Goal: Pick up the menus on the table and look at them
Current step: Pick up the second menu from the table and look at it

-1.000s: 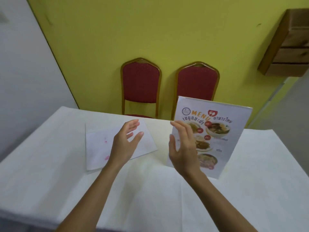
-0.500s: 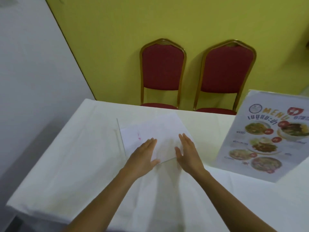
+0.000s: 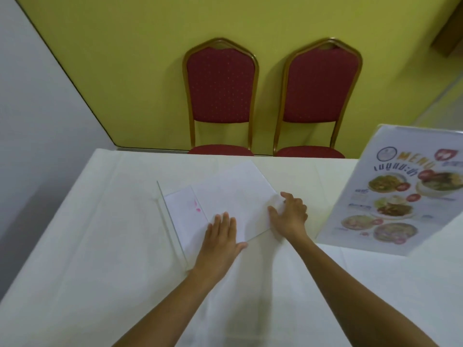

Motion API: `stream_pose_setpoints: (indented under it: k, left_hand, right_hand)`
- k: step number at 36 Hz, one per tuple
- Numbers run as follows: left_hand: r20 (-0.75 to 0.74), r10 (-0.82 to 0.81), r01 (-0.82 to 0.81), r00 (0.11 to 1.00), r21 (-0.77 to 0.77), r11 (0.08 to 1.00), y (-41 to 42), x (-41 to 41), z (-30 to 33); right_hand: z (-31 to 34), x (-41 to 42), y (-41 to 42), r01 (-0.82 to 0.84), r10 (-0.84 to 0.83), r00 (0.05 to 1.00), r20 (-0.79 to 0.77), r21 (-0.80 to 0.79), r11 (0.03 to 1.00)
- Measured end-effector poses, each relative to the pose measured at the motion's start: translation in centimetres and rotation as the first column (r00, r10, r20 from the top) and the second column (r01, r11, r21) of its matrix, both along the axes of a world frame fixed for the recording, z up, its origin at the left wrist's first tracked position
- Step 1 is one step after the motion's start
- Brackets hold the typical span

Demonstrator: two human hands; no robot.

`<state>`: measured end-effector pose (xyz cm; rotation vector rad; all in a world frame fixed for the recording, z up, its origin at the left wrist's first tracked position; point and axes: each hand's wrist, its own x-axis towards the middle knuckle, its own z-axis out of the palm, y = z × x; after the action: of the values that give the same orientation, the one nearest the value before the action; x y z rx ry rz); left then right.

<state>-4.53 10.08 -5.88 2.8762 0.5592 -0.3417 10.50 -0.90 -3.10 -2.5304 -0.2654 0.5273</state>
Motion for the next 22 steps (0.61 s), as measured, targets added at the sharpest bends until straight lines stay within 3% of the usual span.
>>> stream_pose_setpoints:
  k: [12,22]
  left_hand:
    - [-0.049,-0.111,0.117,0.993,0.15,0.982,0.0,-0.6,-0.4]
    - [0.076,-0.08,0.074,0.994,0.081,0.994,0.5,-3.3,0.9]
  right_hand:
    - [1.6,0.6,0.2,0.195,-0.164,0.968,-0.192,0.158,0.968]
    - [4.7,-0.7,-0.4,0.228,-0.169,0.959,-0.228,0.267,0.936]
